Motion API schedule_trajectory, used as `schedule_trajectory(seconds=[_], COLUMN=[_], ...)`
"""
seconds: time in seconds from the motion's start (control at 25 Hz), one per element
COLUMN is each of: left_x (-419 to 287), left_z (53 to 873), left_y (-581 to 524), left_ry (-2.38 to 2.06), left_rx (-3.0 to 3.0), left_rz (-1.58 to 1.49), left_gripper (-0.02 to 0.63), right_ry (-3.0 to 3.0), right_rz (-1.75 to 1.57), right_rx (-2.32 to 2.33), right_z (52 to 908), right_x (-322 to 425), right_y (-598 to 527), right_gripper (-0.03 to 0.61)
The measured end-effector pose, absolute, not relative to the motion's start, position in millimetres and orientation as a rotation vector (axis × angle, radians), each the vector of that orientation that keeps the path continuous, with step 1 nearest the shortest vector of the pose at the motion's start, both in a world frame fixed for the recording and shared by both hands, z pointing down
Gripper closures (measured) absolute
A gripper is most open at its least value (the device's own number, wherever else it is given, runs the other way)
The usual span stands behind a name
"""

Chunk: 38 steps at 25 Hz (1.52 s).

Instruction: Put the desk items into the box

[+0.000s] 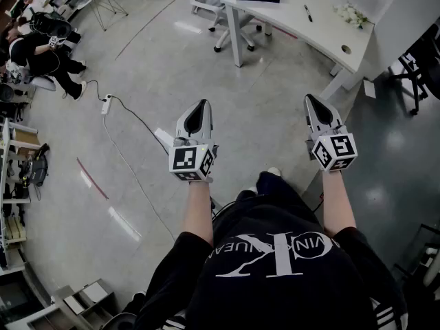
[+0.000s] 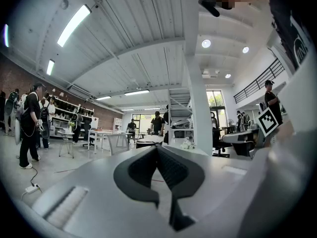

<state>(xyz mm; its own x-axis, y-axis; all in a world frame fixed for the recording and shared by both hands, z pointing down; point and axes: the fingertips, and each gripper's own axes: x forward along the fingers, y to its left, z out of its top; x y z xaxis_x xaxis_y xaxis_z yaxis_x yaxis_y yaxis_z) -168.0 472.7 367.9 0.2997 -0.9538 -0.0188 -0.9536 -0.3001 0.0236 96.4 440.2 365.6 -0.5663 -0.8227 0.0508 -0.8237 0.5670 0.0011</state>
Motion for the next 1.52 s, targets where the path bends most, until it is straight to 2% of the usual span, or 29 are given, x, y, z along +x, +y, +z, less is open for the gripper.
schedule_trajectory(seconds=[0.76, 1.52], left_x=[-181, -210], left_z=[383, 389], left_y=[465, 344], left_ry=[-1.827, -1.843], left_rx=[2.462, 2.415], left_rz=[-0.06, -0.034], left_gripper=[0.604, 0.603], right_ry=[-2.735, -2.718], right_rz=[0.074, 0.137], right_rx=[1.402, 1.406], right_z=[375, 391], right_x=[81, 58], right_y=[433, 298], right_gripper=[0.566, 0.559])
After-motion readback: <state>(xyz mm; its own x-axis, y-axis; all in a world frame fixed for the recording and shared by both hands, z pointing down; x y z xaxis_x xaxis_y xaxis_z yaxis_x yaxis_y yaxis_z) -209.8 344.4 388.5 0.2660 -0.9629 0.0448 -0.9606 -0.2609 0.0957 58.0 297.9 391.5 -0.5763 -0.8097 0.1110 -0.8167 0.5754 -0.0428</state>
